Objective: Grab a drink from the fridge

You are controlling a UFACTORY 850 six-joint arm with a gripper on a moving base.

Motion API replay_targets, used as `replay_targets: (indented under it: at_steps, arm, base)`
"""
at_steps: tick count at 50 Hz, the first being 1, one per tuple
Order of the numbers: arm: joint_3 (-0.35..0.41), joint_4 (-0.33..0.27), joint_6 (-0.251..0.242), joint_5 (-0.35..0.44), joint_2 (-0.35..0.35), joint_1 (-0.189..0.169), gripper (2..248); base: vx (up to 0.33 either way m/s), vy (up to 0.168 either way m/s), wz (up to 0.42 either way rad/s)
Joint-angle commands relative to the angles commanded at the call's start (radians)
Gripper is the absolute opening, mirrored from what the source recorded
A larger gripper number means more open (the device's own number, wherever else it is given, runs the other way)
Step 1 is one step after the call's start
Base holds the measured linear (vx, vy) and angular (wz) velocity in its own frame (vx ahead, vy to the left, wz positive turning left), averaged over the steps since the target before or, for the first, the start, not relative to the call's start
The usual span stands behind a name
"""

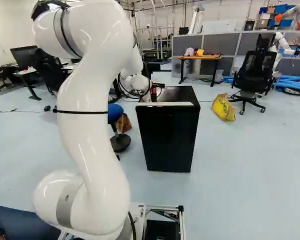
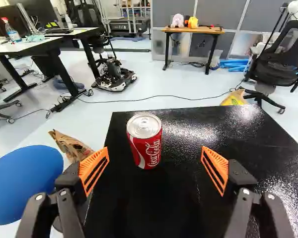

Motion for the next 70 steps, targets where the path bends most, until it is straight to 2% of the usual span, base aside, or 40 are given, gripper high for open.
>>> replay_targets:
  at_steps: [17,58,70]
  arm:
    - [-0.050,0.000,0.000,-0.032,-0.038,0.002,247]
    - [-0.154,0.000,0.000,-0.032,-0.116,0.011,247]
    - [-0.159,0.000,0.000,-0.032,-0.133,0.011,247]
  base:
    - [0.000,0.000,0.000]
    - [0.000,0.000,0.000]
    - [0.000,0.000,0.000]
